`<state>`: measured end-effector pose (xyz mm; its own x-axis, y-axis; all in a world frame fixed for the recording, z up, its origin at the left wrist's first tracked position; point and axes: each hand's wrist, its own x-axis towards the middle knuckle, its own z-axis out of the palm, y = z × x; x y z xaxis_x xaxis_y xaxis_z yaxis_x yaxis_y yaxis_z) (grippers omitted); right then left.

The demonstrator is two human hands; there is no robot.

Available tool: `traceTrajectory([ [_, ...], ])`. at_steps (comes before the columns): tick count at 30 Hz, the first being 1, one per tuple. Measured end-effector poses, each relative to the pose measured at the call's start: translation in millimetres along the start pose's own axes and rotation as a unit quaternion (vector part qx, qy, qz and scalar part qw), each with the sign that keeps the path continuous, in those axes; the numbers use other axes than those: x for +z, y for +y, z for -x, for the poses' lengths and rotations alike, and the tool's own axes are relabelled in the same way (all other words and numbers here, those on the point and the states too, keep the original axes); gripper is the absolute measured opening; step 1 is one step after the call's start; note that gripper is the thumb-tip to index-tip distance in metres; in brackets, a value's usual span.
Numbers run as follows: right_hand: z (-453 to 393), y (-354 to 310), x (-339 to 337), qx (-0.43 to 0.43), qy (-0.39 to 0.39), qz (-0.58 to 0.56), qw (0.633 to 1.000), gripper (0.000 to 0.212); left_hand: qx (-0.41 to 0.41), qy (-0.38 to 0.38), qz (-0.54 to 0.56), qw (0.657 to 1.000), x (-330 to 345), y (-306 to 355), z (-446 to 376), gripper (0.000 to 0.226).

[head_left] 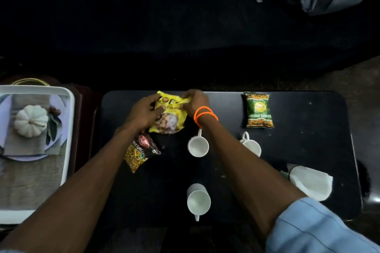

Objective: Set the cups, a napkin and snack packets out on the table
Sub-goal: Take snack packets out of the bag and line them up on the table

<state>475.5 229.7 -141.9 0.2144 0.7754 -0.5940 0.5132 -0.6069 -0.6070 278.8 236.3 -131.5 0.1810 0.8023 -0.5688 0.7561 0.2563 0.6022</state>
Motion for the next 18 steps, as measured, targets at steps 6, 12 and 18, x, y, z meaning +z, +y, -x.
traceTrajectory([
  [6, -20.4, 28.9, -66.8, 0.010, 0.093, -0.014, 0.996, 0.034, 0.115, -0.043, -0.046, 0.991, 30.3, 40.7, -13.1, 0.067],
  [12, -9.5, 53.8, -93.1, 0.004, 0.065, 0.003, 0.998, 0.058, 0.144, -0.065, -0.042, 0.987, 74.4, 78.1, -23.5, 0.061],
  [18, 7.8, 76.1, -102.1, -0.056, 0.037, 0.133, 0.989, 0.079, 0.191, 0.028, -0.153, 0.969, 88.1, 88.1, -33.1, 0.057],
])
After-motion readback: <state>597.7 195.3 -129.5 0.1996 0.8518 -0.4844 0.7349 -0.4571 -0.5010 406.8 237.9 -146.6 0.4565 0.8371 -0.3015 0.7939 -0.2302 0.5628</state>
